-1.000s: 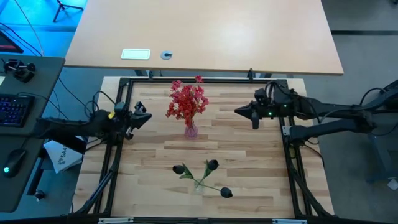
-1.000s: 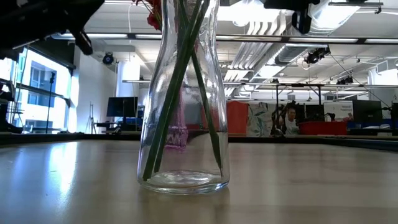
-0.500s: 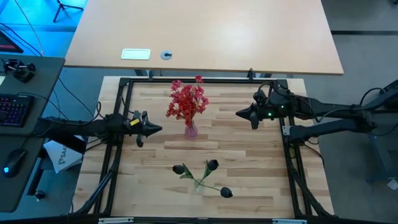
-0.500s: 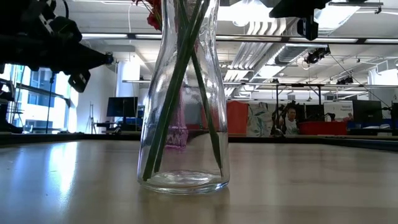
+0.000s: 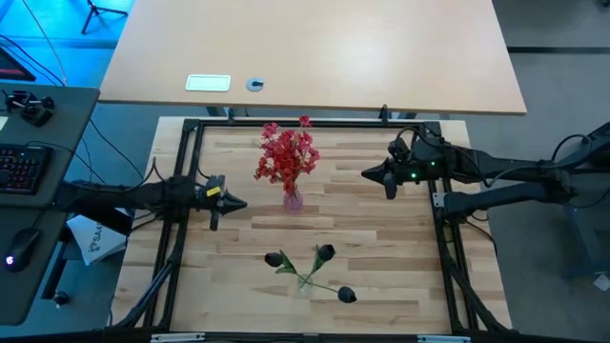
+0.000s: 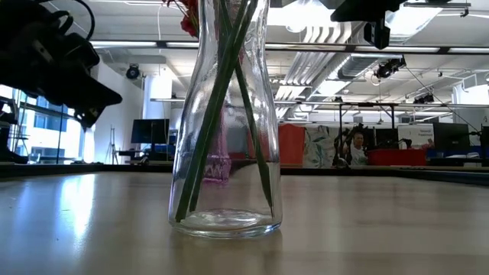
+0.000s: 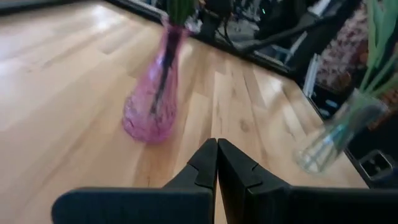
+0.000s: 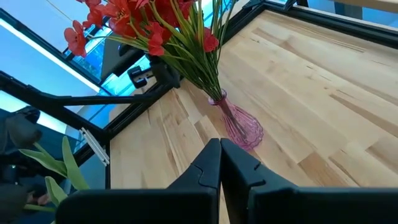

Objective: Sort flowers into vase by color
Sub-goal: Return to Home Position

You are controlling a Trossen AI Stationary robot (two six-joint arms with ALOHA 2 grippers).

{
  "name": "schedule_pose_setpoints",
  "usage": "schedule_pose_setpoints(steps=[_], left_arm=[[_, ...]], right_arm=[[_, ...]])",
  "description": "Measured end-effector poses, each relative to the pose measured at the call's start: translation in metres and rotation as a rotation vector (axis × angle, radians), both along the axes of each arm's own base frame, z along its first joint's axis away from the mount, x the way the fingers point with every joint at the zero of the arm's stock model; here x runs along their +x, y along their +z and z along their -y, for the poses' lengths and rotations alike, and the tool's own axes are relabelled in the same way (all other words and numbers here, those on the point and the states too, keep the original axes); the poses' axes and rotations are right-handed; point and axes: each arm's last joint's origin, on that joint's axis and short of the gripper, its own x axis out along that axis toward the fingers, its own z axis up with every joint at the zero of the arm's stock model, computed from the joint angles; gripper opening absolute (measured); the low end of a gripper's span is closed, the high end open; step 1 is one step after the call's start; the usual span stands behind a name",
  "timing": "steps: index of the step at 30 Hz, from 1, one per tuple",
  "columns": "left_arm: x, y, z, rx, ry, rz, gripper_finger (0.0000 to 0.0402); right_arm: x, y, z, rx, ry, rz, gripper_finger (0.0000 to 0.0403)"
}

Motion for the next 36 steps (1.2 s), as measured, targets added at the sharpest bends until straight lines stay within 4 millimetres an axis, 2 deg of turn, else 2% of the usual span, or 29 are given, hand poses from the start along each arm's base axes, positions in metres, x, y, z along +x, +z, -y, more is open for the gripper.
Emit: schedule_pose_setpoints(steps=[10, 16, 22, 30, 36], left_arm=[[-0.009, 0.015, -0.002, 0.056, 0.07, 0.174, 0.0], [-0.01, 0.016, -0.003, 0.119, 0.077, 0.182, 0.0], [-0.014, 0.023, -0.011, 0.094, 0.223, 0.26, 0.0], [-0.015, 0.023, -0.008, 0.045, 0.113, 0.268, 0.0], [-0.015, 0.022, -0.008, -0.001, 0.13, 0.263, 0.0]], right_arm=[[0.0, 0.0, 0.0, -0.004, 0.002, 0.0, 0.0], [0.0, 0.0, 0.0, 0.003, -0.001, 0.0, 0.0], [0.0, 0.001, 0.0, 0.024, -0.009, 0.014, 0.0], [0.001, 0.004, -0.003, 0.011, 0.018, 0.041, 0.0], [-0.005, -0.005, -0.021, -0.067, 0.12, 0.033, 0.0]])
